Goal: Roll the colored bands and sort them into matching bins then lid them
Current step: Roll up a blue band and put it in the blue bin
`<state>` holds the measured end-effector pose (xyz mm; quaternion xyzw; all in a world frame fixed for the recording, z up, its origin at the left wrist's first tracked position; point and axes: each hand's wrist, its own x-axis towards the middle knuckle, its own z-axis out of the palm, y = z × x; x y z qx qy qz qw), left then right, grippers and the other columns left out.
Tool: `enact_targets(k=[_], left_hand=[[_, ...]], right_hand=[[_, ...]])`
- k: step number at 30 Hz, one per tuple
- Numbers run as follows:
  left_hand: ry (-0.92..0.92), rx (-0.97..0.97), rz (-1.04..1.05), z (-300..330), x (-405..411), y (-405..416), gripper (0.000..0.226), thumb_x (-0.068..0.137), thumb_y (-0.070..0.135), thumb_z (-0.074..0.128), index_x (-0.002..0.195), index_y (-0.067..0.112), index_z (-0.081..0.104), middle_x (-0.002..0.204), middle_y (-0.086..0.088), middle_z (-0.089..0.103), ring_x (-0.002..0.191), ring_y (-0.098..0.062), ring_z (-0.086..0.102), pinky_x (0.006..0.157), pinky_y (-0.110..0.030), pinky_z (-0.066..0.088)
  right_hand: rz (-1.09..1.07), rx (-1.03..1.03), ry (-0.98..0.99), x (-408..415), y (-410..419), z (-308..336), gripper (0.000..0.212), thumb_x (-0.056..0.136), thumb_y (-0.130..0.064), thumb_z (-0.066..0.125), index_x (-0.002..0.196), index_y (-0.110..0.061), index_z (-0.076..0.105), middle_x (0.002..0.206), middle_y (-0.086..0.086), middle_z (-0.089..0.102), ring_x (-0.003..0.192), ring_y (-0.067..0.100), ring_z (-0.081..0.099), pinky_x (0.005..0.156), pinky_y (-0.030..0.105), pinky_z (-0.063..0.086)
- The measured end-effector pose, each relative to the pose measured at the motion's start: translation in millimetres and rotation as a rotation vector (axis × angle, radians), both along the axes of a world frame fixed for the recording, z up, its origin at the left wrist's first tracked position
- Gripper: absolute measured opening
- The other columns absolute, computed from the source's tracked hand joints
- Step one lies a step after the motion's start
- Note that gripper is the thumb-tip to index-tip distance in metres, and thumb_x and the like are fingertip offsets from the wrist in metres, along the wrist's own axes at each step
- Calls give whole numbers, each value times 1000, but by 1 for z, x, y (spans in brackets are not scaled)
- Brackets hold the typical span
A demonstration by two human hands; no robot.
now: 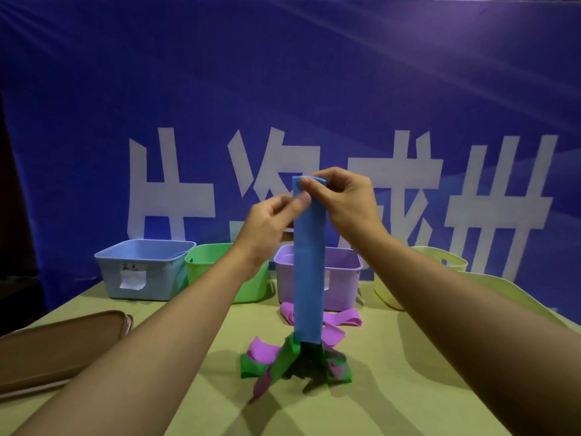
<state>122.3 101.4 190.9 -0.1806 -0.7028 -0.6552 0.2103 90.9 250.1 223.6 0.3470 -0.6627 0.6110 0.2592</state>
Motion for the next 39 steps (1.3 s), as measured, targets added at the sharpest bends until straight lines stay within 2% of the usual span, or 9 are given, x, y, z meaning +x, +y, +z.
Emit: enact_targets(k=[5,14,18,22,26,29,33,37,39], left_hand=[[-115,-159,3,-6,-4,0,26,91,22,76,113,29,65,113,3,76,105,-17,73,82,-34,63],[-244,-286,-83,-34,-3,1,22,85,25,83,102,13,73,97,-1,80,100,-23,75,93,-44,59],[-271,-480,-100,-60,-10,-2,20,82,18,86,99,11,77,96,1,80,89,-12,75,77,-22,58],[-335,-682,-84,-101,-26,-14,22,79,17,86,98,10,76,95,-10,77,83,-19,71,82,-39,60],[-430,-644,-46,-130,-37,-27,21,87,4,77,108,-1,74,86,-9,73,73,-16,63,69,-29,53],[-463,-517,-41,-139,-43,-32,19,89,6,79,106,6,73,95,-13,76,80,-16,70,74,-31,56],[-479,-278,-166,-138,-45,-27,68,74,-7,87,132,18,61,119,-10,73,103,-23,72,93,-41,60],[-485,-428,-219,-135,-43,-9,89,70,14,95,144,30,48,130,6,66,120,-13,64,102,-37,55],[-443,-400,-202,-133,-44,1,80,71,20,95,139,28,52,128,6,69,115,-9,66,101,-32,54]], right_hand=[[-9,-74,-3,0,-3,32,12,90,-24,76,101,-20,73,101,-1,73,94,11,68,73,18,57],[-31,-97,44,2,-1,67,9,92,-26,74,99,-29,68,99,-12,68,96,9,65,77,19,58],[-53,-120,25,-3,0,61,9,93,-26,73,94,-32,67,99,-12,68,98,11,65,82,24,59],[-89,-112,-4,-13,4,45,10,94,-27,73,92,-34,66,98,-13,67,98,12,65,82,25,59],[-114,-133,-50,-24,11,32,7,94,-28,72,99,-28,67,98,-12,67,96,10,65,75,18,57],[-144,-120,-88,-34,15,23,14,94,-30,71,107,-24,68,101,-10,67,98,12,65,77,21,57],[-165,-88,-130,-43,15,11,25,95,-32,70,116,-19,70,107,-6,68,98,11,64,73,18,55],[-157,-84,-140,-48,14,3,25,94,-32,71,116,-19,70,104,-7,69,98,11,66,72,17,57],[-154,-78,-138,-48,12,2,26,94,-33,70,116,-19,69,107,-5,69,99,11,66,74,19,57]])
